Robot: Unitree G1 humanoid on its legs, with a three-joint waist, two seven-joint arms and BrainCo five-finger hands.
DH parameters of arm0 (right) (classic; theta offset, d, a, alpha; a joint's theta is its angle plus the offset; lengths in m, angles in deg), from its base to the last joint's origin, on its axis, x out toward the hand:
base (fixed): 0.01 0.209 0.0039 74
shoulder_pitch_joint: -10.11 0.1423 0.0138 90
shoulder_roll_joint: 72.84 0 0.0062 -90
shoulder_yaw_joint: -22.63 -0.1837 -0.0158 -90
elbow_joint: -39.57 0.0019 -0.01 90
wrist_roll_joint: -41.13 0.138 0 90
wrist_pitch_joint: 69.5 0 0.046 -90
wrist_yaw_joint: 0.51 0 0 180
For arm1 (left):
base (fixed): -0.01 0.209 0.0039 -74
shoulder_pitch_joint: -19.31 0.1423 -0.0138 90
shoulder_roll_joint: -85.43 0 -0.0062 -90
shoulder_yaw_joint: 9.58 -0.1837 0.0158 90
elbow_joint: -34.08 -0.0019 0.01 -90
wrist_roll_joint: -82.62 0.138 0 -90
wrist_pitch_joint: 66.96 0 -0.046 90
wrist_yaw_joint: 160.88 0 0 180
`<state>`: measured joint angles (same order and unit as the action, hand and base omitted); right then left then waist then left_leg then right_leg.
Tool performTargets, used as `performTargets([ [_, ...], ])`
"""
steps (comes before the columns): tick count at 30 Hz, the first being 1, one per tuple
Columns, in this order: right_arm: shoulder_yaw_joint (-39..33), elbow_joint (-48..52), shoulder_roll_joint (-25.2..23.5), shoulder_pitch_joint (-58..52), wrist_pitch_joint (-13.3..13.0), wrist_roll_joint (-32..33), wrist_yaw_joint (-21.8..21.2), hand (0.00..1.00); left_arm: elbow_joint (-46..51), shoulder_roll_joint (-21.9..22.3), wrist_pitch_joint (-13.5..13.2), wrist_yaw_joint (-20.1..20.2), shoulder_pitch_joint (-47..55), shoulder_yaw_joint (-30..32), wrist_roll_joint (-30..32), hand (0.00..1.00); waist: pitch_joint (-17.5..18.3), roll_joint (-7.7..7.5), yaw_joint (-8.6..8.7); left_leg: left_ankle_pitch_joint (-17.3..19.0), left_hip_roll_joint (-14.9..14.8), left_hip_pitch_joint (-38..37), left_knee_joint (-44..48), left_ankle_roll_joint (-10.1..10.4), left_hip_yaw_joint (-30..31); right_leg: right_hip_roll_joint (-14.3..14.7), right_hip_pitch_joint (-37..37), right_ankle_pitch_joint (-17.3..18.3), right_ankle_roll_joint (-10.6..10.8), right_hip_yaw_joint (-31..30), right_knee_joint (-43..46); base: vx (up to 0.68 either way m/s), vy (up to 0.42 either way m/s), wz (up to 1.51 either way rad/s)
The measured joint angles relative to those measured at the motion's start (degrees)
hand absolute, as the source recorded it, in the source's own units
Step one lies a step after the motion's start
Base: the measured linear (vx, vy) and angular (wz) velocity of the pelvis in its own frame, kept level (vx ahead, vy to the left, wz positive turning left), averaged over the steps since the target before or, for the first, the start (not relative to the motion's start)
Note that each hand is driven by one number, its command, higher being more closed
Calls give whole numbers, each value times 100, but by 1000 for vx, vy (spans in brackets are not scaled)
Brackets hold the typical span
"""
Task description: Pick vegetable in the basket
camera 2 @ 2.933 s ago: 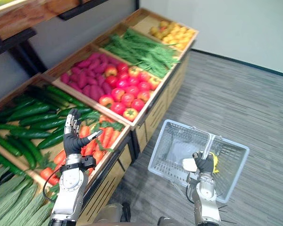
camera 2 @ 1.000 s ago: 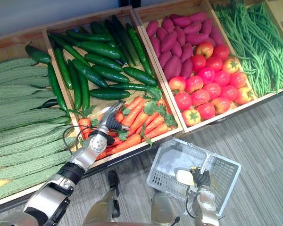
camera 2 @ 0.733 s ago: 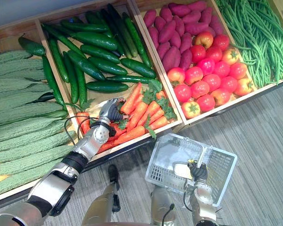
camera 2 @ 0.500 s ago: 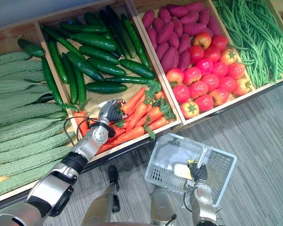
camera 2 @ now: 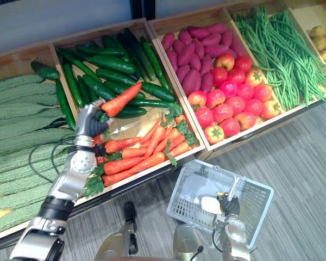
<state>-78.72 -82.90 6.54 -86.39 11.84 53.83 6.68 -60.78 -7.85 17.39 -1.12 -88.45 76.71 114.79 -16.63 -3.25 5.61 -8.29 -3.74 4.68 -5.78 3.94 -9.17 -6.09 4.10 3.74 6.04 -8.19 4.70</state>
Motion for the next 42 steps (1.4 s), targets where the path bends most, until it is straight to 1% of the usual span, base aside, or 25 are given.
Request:
performTargets([
  [4,-81,9,-36,-72,3,-36,-68,100,921,312,-199,-119,693,353,-197,100,218,62,-38,46,-20,-188,24,-23,-225,20,-69,-10,5,-263,-5,48,-19,-33],
  [9,-113,44,-102,-162,43,-134,-103,100,1769,688,-488,-135,1265,399,-698,100,476,104,-157,301,-73,-555,28,25,-866,96,-96,-132,46,-938,-87,13,-2,-67],
  [14,-108,1015,-260,-420,127,-224,-68,100,2507,912,-731,-170,1502,383,-1004,100,563,73,-156,499,-135,-761,29,13,-1654,235,178,-450,196,-1425,-215,-56,-11,-102],
  [15,-109,1233,-254,-403,138,-243,-29,100,2536,919,-790,-173,1506,388,-1102,100,605,78,-179,571,-166,-800,27,10,-1863,160,262,-444,78,-977,-456,-67,-15,-114],
  [16,-98,1390,-251,-384,139,-261,18,100,2536,949,-812,-168,1515,384,-1190,100,623,131,-174,624,-229,-853,27,44,-1985,36,281,-291,-219,-287,-562,-68,-20,-136],
  [17,-29,1513,-253,-380,139,-262,39,100,2545,1001,-838,-168,1524,380,-1242,100,661,196,-173,646,-337,-909,28,53,-2080,-52,342,-238,-641,534,-535,13,-32,-127],
  [18,103,1646,-276,-397,138,-268,30,100,2565,1028,-868,-165,1526,363,-1288,100,698,178,-177,675,-449,-1037,29,97,-2292,-222,329,-370,-955,1536,-488,64,-62,-122],
  [19,190,1724,-273,-405,138,-270,37,100,2566,1046,-875,-140,1532,325,-1371,100,727,165,-170,717,-481,-1154,32,167,-2442,-297,322,-487,-1054,2033,-429,114,-111,-125],
  [21,388,1867,-279,-425,134,-293,26,100,2566,1135,-885,-105,1580,240,-1472,100,814,73,-172,869,-604,-1296,340,372,-2765,-290,319,-1086,-832,2056,-363,134,-138,-103],
  [22,539,1881,-219,-383,131,-329,21,100,2562,1248,-895,-98,1673,151,-1535,100,882,137,-184,1138,-813,-1350,704,534,-3007,-135,326,-1161,-437,1793,-328,158,-187,-131],
  [23,735,1881,-125,-301,130,-337,16,100,2535,1443,-899,-60,1737,-24,-1646,100,954,352,-177,1505,-1251,-1336,1356,630,-3197,178,318,-1116,-449,1606,-332,156,-197,-135],
  [25,891,1881,-47,-211,130,-327,26,100,2439,1642,-938,31,1702,-263,-1708,100,983,566,-172,1764,-1717,-1340,1989,661,-3185,524,248,-1049,-525,1415,-337,161,-211,-106],
  [26,1014,1881,-22,-133,135,-316,39,100,2189,1690,-964,72,1575,-498,-1817,100,967,648,-173,1862,-2052,-1302,2622,475,-2966,763,131,-1008,-590,1236,-346,166,-215,-93],
  [27,1085,1882,-13,-85,136,-314,46,100,2044,1691,-967,113,1512,-606,-1880,100,969,670,-171,1858,-2190,-1202,2955,381,-2776,845,90,-983,-627,1135,-340,145,-182,-97],
  [28,1227,1892,19,51,136,-310,63,100,1781,1684,-963,152,1403,-769,-1928,100,965,690,-157,1734,-2351,-972,3638,4,-2180,999,16,-928,-708,938,-333,121,-119,-98],
  [29,1350,2027,10,144,137,-301,144,100,1613,1704,-931,151,1336,-871,-1976,100,960,698,-175,1717,-2230,-648,4238,-145,-1268,1016,-11,-843,-828,665,-316,126,-39,-102],
  [30,1429,2112,33,199,137,-294,167,100,1555,1710,-917,149,1302,-930,-2034,100,947,719,-197,1895,-2018,-496,4414,-55,-805,1024,-15,-821,-858,520,-312,125,71,-112],
  [31,1460,2218,40,342,136,-248,187,100,1474,1705,-907,153,1254,-1024,-2051,100,922,739,-252,2287,-1489,-244,4593,-26,-124,1018,-23,-799,-892,210,-303,94,118,-92],
  [32,1472,2247,41,403,136,-245,206,100,1417,1704,-902,157,1223,-1082,-2051,100,920,746,-310,2440,-1240,-137,4595,-92,156,1012,-39,-798,-893,77,-302,106,132,-110],
  [34,1583,2266,40,739,128,-194,284,100,1304,1694,-865,163,1143,-1265,-2053,100,821,811,-400,2745,-406,209,4261,-204,803,1007,-212,-772,-881,-365,-295,103,205,-102],
  [35,1620,2266,43,792,114,-187,284,100,1301,1691,-862,163,1142,-1308,-2051,100,832,842,-419,2730,-253,266,4040,-184,932,1013,-213,-766,-824,-465,-270,54,263,-99],
  [36,1699,2293,96,872,97,-155,283,100,1298,1707,-863,169,1129,-1403,-2049,100,825,988,-453,2411,-120,280,3243,-25,1167,1131,-214,-750,-675,-629,-199,23,244,-99],
  [37,1748,2295,99,892,83,-137,280,100,1198,1700,-863,198,1103,-1466,-2046,100,792,995,-500,2377,-93,148,3158,-218,1010,1125,-289,-692,-581,-832,-210,47,231,-81],
  [39,1904,2469,104,893,83,-70,272,100,1036,1689,-834,277,1044,-1467,-2027,100,778,930,-470,2355,72,5,2848,-222,852,970,-264,-683,-446,-957,-266,77,163,-40],
  [42,2148,2491,166,894,88,13,208,100,957,1685,-792,283,1024,-1480,-2026,100,783,928,-474,2240,189,-127,2509,-391,597,801,-272,-776,-327,-1174,-520,102,147,-36],
])
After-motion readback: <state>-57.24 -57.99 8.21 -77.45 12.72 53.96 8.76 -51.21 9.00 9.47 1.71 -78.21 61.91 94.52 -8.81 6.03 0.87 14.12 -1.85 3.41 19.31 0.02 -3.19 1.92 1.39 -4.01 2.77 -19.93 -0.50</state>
